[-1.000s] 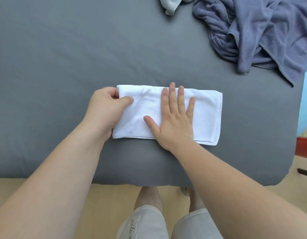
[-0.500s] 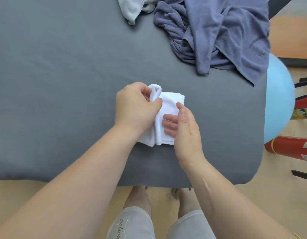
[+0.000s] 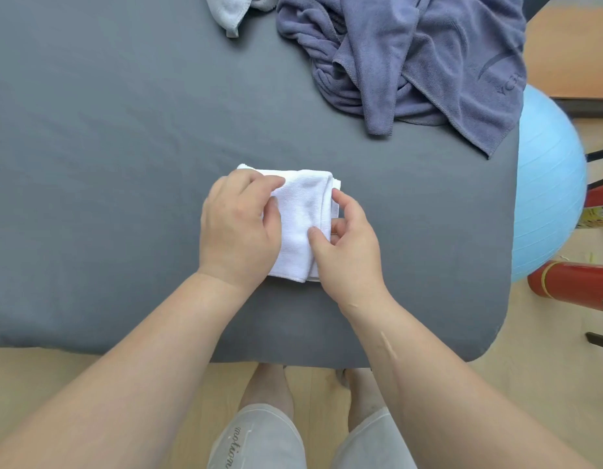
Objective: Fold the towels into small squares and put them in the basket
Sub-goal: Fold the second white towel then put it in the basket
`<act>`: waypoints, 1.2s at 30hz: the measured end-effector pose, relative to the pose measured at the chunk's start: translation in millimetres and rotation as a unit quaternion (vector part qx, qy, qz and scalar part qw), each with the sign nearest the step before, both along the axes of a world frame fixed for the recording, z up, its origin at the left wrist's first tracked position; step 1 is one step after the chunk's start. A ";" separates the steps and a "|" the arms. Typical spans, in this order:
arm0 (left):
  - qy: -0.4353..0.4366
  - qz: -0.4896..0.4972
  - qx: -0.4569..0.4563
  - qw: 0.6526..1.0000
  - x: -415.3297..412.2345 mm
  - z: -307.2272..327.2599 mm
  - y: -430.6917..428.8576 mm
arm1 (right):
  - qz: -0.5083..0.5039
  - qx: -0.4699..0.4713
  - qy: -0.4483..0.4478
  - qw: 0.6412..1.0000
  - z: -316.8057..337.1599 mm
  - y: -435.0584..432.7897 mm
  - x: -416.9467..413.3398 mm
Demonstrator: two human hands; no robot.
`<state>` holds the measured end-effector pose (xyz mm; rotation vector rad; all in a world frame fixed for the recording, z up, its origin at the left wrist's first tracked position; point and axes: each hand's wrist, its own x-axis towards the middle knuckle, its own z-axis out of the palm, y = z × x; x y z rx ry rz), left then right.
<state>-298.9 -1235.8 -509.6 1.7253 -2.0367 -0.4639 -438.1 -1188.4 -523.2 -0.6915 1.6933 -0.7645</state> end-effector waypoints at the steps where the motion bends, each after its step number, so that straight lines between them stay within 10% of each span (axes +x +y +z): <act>1: -0.037 -0.019 -0.019 0.999 8.1 -6.5 2.3 | 0.005 -0.005 -0.003 1.000 -1.4 -1.7 -1.9; 11: -0.267 -0.157 0.143 0.940 14.9 -38.3 12.4 | 0.012 -0.012 0.114 0.993 2.2 -3.4 -9.2; 22: -0.258 -0.145 0.146 0.944 12.8 -40.4 22.8 | 0.071 0.045 0.207 0.975 -2.8 -7.1 -3.2; 30: -0.224 -0.150 0.128 0.954 11.6 -34.2 16.1 | 0.093 0.058 0.096 0.989 0.8 -4.9 -7.8; 36: -0.260 -0.142 0.169 0.940 -2.3 -47.2 22.1 | 0.208 0.073 0.292 0.931 -5.1 -9.1 -18.3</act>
